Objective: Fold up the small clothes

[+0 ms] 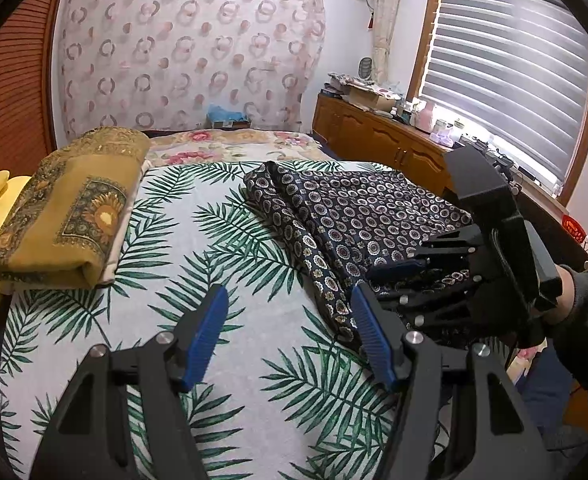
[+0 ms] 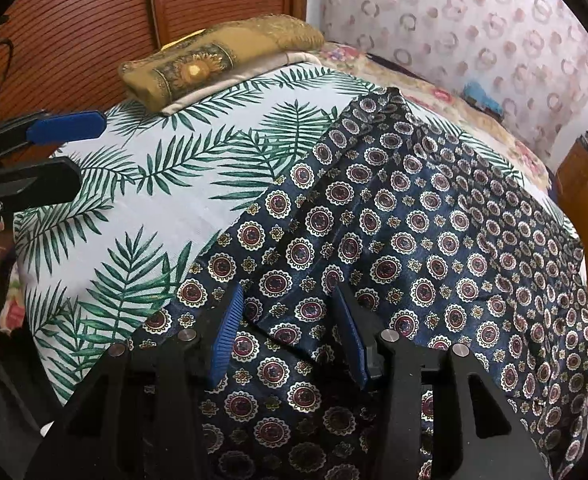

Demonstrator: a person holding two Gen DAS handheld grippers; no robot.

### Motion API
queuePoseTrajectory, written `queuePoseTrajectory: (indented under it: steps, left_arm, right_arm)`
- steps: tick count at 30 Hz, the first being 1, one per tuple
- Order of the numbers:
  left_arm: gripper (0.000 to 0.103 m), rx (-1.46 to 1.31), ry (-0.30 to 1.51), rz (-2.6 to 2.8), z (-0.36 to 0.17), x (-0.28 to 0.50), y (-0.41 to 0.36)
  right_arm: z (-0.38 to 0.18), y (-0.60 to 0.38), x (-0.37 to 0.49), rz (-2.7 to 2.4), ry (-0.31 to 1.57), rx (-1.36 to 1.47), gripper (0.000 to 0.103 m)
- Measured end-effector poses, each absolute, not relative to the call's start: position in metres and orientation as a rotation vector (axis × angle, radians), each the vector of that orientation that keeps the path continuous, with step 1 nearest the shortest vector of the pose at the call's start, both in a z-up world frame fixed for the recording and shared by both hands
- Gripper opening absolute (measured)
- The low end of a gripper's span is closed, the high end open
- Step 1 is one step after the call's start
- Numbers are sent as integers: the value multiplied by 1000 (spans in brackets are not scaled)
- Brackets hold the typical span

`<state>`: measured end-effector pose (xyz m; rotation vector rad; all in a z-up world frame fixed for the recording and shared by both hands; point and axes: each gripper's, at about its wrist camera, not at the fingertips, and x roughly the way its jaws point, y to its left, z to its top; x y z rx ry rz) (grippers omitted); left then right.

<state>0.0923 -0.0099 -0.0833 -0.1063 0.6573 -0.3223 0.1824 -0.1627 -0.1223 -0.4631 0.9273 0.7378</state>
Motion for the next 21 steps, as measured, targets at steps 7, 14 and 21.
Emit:
queuePoseTrajectory:
  steps: [7, 14, 21]
  left_arm:
    - [63, -108, 658, -326, -84, 92, -10]
    - [63, -108, 664, -334, -86, 94, -14]
    - [63, -103, 678, -345, -90, 97, -17]
  right_arm:
    - [-91, -190, 192, 685, 856, -449, 2]
    - [-43, -246, 256, 469, 777, -466, 2]
    - [-31, -292, 327, 288, 790, -458, 1]
